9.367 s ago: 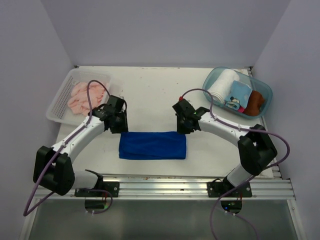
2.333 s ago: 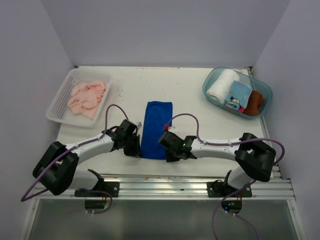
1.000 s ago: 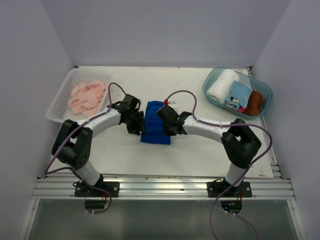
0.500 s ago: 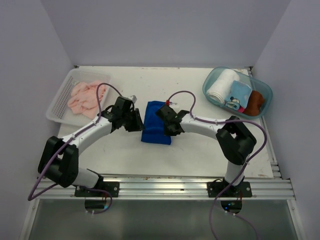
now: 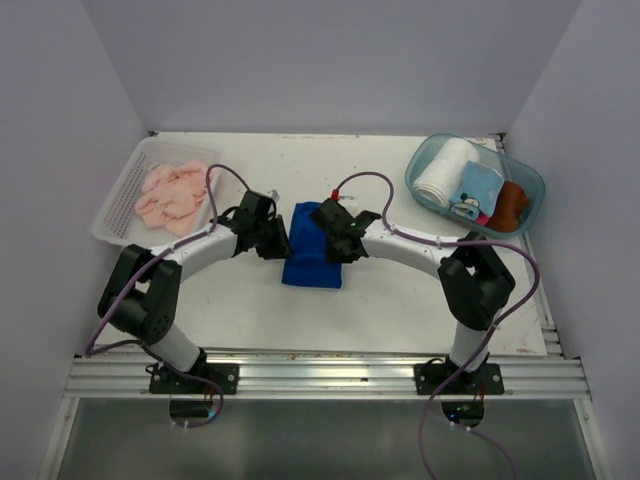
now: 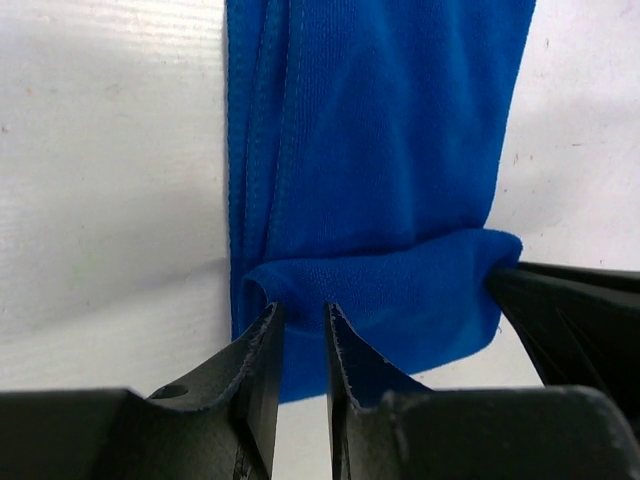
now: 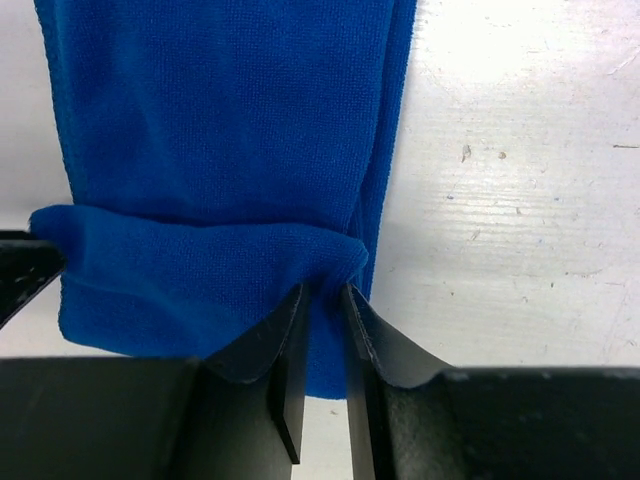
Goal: Roll the towels
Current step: Roll the towel
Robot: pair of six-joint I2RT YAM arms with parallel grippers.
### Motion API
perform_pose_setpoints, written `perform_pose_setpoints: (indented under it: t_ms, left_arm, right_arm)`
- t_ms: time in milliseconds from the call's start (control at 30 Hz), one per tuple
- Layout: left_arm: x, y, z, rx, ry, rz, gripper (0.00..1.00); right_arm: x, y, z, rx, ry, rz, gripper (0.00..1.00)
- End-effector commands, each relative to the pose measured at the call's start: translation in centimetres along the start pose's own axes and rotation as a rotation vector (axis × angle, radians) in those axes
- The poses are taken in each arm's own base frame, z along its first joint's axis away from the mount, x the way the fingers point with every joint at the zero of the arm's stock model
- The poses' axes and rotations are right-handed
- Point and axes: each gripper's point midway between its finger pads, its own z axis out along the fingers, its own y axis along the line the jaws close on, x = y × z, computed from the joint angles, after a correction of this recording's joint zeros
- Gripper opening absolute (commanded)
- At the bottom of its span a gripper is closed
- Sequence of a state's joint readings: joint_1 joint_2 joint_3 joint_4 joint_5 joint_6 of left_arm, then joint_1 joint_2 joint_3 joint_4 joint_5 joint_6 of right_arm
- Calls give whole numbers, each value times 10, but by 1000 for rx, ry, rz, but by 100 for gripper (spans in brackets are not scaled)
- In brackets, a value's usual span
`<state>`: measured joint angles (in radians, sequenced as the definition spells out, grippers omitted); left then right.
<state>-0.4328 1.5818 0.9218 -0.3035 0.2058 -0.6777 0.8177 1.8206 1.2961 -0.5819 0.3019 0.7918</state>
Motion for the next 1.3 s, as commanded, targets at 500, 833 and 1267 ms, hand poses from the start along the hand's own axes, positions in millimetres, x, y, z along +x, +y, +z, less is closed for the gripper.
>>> perform_pose_setpoints:
  t_ms: [500, 833, 1267]
  left_arm:
    - [-35, -14, 13, 11, -43, 45, 23]
    - [-44, -24, -11, 19, -76, 66, 24]
    - [-11, -30, 2, 143, 10, 42, 11]
  right_arm:
    - [-26, -5, -31, -10, -108, 45, 11]
    - [-15, -4, -32, -35, -97, 48, 39]
    - [-3, 15, 7, -56, -33, -23, 6]
